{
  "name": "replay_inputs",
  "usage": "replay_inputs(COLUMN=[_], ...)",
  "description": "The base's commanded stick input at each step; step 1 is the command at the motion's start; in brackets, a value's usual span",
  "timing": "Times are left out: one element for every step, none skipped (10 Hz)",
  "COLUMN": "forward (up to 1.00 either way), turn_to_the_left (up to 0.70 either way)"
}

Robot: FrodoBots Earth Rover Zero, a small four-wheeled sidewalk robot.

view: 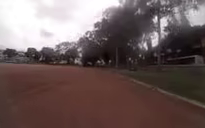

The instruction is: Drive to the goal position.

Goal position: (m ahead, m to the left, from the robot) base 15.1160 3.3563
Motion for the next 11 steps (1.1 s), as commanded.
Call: replay_inputs(forward=[0.85,0.85,0.85,0.85,0.85,0.85,0.85,0.85,0.85,0.85,0.85], turn_to_the_left=[-0.17,-0.15,-0.13,0.0,0.0,0.0,0.0,0.0,0.0,0.0,0.0])
